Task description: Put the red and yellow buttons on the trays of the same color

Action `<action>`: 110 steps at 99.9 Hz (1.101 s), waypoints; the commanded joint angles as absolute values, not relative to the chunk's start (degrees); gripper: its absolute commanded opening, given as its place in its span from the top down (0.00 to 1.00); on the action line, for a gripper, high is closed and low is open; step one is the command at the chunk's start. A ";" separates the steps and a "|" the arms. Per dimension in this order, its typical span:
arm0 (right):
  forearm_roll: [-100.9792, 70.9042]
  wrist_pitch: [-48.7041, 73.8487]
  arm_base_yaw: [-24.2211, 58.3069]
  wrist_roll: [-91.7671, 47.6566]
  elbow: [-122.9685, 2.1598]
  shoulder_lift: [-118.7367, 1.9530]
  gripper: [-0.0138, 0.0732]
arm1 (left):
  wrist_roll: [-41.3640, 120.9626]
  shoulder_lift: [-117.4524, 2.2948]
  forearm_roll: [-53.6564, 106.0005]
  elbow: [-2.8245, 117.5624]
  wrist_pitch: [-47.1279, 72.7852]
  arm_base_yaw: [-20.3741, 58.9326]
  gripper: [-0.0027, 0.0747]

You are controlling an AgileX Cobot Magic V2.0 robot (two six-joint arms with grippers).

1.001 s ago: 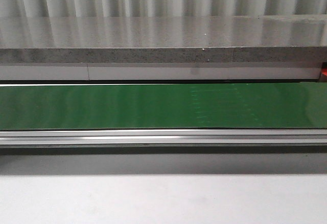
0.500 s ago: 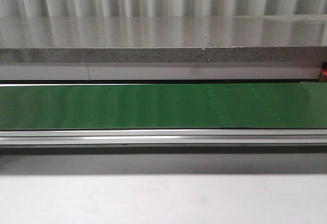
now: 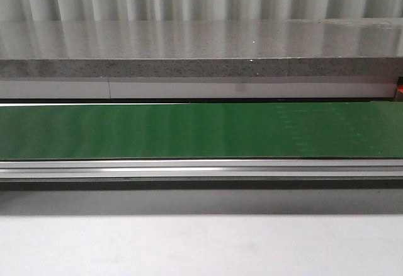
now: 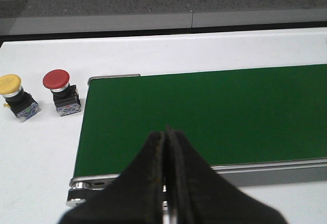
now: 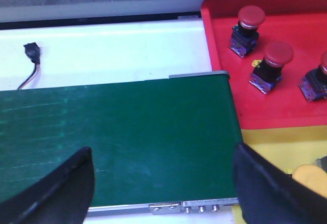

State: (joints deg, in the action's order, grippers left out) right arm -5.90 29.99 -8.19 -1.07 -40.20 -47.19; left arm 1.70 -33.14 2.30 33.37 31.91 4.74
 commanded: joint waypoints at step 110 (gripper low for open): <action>-6.03 25.28 -7.78 -1.91 -33.35 -30.79 0.92 | 1.50 -33.18 2.80 35.07 27.99 5.15 0.54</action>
